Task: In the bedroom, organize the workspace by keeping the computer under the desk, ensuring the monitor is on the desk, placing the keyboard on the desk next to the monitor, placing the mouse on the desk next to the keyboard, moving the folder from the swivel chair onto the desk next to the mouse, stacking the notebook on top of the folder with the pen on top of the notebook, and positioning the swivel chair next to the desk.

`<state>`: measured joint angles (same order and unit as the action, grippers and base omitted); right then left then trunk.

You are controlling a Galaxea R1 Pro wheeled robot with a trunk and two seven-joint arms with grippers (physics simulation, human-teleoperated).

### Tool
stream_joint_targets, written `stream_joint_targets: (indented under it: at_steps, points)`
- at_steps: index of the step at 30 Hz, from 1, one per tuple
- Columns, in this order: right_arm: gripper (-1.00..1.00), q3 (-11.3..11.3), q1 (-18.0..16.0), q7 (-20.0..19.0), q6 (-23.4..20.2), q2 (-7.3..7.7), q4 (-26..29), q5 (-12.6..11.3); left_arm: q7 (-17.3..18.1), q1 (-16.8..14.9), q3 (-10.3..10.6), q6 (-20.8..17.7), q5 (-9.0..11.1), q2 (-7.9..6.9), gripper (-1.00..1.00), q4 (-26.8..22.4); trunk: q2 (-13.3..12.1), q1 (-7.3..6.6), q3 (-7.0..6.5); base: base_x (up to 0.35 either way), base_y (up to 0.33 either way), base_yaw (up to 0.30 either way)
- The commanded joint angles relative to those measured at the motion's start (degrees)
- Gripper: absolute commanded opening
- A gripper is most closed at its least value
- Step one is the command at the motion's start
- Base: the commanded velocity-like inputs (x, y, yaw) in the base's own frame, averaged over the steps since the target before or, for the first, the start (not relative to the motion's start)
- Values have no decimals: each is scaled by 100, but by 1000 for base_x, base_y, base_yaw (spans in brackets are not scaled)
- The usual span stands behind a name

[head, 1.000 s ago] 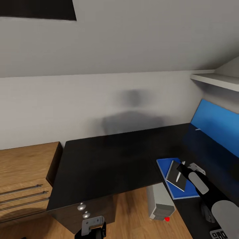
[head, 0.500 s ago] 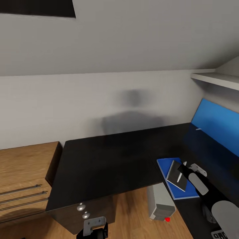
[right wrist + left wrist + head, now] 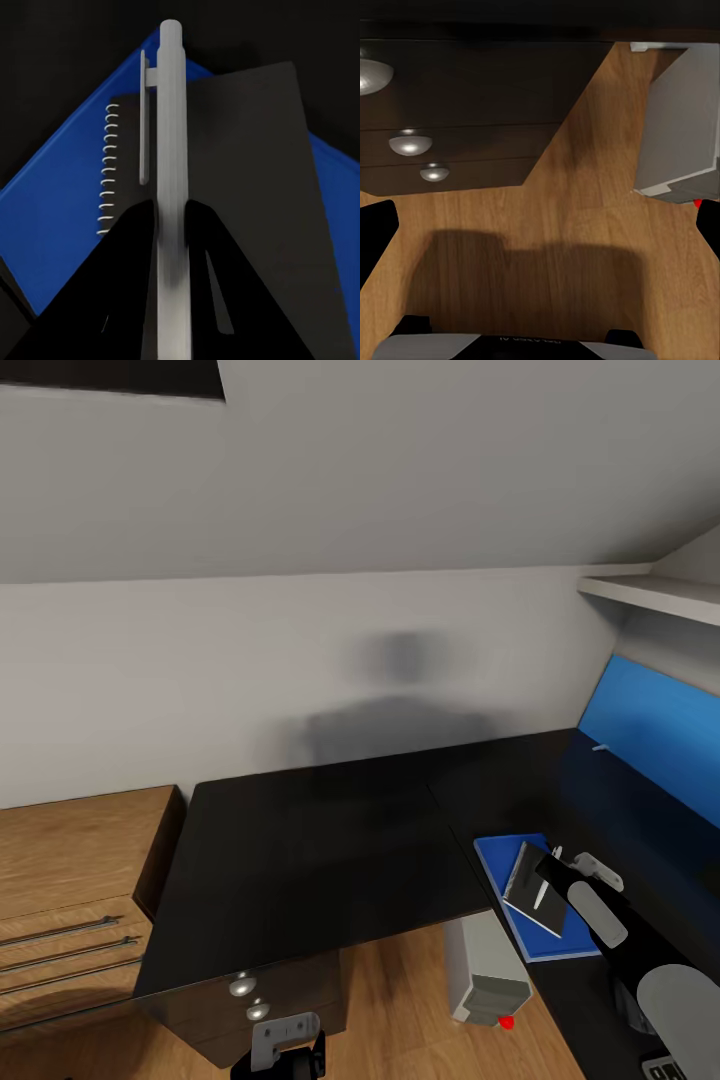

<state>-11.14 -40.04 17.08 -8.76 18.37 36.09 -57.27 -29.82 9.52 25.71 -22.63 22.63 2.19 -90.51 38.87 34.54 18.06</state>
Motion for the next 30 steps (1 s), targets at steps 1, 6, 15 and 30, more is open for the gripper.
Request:
stream_joint_targets:
  at_steps: [1,6,15,30]
  points:
    - [-100,-37,-4,49,-12,9,12,-30,-41,-2,4,-13,48,1,100,-11,49,24,26,0,0,0]
    - [-100,-37,-4,48,-12,9,12,-30,-42,-1,4,-13,48,1,100,-11,249,134,116,0,0,0]
    - [-100,-37,-4,50,-12,9,19,-29,-42,0,4,-13,48,1,100,-11,610,332,277,0,0,0]
    - [-100,-37,-4,50,-12,9,21,-29,-41,-1,4,-13,48,1,100,-11,1212,661,546,0,0,0]
